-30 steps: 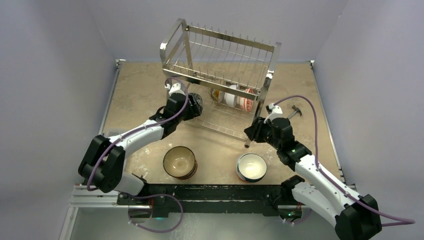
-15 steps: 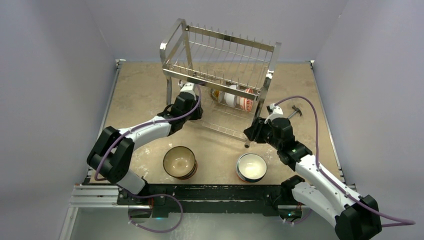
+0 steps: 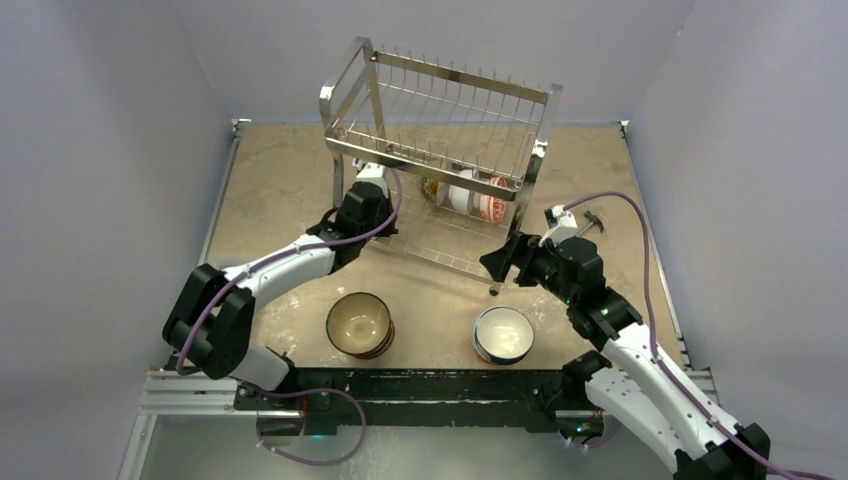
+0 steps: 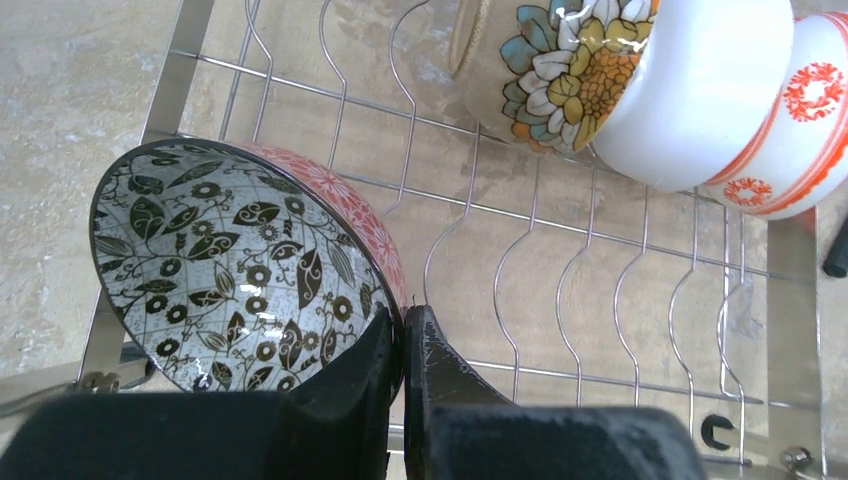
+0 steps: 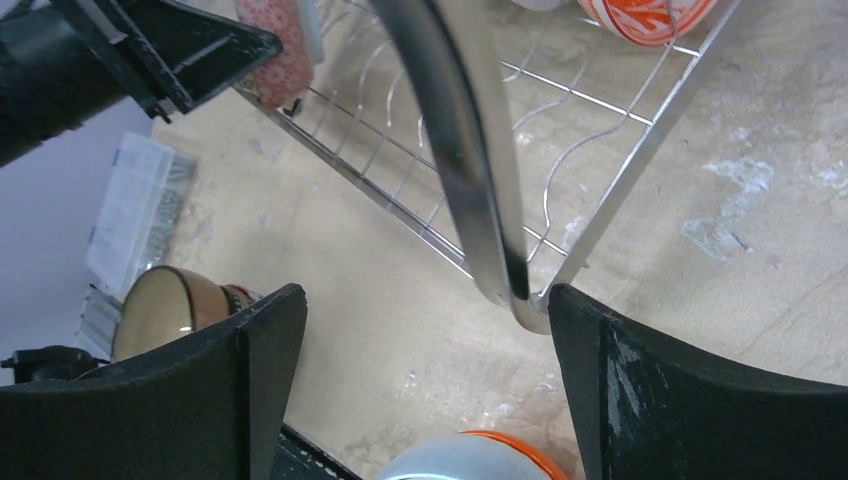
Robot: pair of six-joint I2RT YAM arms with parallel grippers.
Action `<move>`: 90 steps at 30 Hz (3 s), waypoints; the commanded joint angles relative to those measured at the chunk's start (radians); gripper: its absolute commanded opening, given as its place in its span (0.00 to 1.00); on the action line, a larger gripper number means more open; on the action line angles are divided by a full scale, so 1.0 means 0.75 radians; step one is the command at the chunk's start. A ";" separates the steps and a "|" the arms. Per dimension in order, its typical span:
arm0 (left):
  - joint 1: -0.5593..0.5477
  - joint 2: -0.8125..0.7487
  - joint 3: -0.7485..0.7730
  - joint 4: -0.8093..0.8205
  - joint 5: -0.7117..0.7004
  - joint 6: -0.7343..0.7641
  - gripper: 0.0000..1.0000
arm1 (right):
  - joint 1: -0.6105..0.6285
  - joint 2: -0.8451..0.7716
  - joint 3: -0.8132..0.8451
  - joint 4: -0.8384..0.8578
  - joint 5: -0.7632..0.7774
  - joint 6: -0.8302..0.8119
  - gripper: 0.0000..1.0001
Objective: Load the bowls into the dish rack
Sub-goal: Pick up the bowl from the dish rack, then place the bowl in the dish rack.
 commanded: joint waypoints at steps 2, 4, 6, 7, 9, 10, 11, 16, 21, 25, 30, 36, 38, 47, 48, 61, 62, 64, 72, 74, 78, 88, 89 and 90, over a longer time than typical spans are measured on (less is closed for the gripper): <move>-0.003 -0.119 -0.072 -0.055 0.141 -0.036 0.00 | 0.001 -0.093 0.063 0.010 -0.084 -0.057 0.93; -0.020 -0.159 -0.096 0.001 0.199 -0.033 0.00 | 0.001 -0.129 0.049 0.033 -0.128 -0.070 0.93; -0.046 -0.202 -0.122 0.037 0.249 -0.012 0.00 | 0.001 -0.155 0.029 0.062 -0.201 -0.074 0.94; -0.063 -0.225 -0.140 0.056 0.262 0.010 0.00 | 0.001 -0.166 0.021 0.083 -0.225 -0.070 0.94; -0.095 -0.268 -0.172 0.084 0.304 0.049 0.00 | 0.001 -0.169 0.010 0.127 -0.259 -0.059 0.94; -0.109 -0.297 -0.189 0.102 0.332 0.069 0.00 | 0.001 -0.166 0.003 0.135 -0.297 -0.050 0.95; -0.122 -0.311 -0.203 0.114 0.358 0.088 0.00 | 0.001 -0.158 -0.006 0.181 -0.330 -0.037 0.95; -0.179 -0.400 -0.268 0.162 0.447 0.199 0.00 | 0.001 -0.099 -0.054 0.305 -0.448 0.063 0.95; -0.203 -0.453 -0.303 0.176 0.535 0.317 0.00 | 0.001 -0.042 -0.101 0.390 -0.505 0.178 0.95; -0.221 -0.489 -0.319 0.192 0.625 0.407 0.00 | 0.001 -0.023 -0.142 0.432 -0.541 0.263 0.96; -0.267 -0.517 -0.329 0.197 0.701 0.480 0.00 | 0.001 0.008 -0.183 0.484 -0.569 0.322 0.96; -0.412 -0.521 -0.327 0.134 0.657 0.578 0.00 | 0.002 0.075 -0.198 0.538 -0.599 0.355 0.97; -0.464 -0.524 -0.326 0.117 0.619 0.609 0.00 | 0.001 0.098 -0.206 0.568 -0.619 0.371 0.99; -0.641 -0.443 -0.238 0.041 0.445 0.737 0.00 | 0.001 0.191 -0.230 0.644 -0.690 0.394 0.99; -0.658 -0.423 -0.219 0.022 0.430 0.748 0.00 | 0.001 0.195 -0.230 0.655 -0.696 0.397 0.99; -0.834 -0.290 -0.029 -0.102 0.139 0.809 0.00 | 0.001 0.358 -0.202 0.625 -0.740 0.357 0.99; -0.846 -0.291 -0.027 -0.094 0.132 0.818 0.00 | 0.001 0.363 -0.202 0.634 -0.744 0.359 0.99; -0.861 -0.287 -0.024 -0.078 0.124 0.829 0.00 | 0.002 0.373 -0.198 0.652 -0.758 0.362 0.96; -0.881 -0.240 0.011 -0.134 0.057 0.825 0.00 | 0.001 0.325 -0.171 0.591 -0.721 0.331 0.39; -0.881 -0.243 0.008 -0.142 0.041 0.824 0.00 | 0.001 0.310 -0.160 0.556 -0.699 0.318 0.25; -0.885 -0.258 -0.004 -0.134 0.009 0.821 0.00 | 0.001 0.297 -0.149 0.524 -0.678 0.298 0.03; -0.882 -0.317 -0.002 -0.124 -0.179 0.692 0.27 | 0.001 0.247 -0.138 0.447 -0.603 0.274 0.00; -0.882 -0.331 0.007 -0.126 -0.212 0.663 0.31 | 0.001 0.241 -0.138 0.435 -0.598 0.271 0.00; -0.882 -0.348 0.014 -0.128 -0.243 0.610 0.36 | 0.001 0.237 -0.138 0.424 -0.591 0.267 0.00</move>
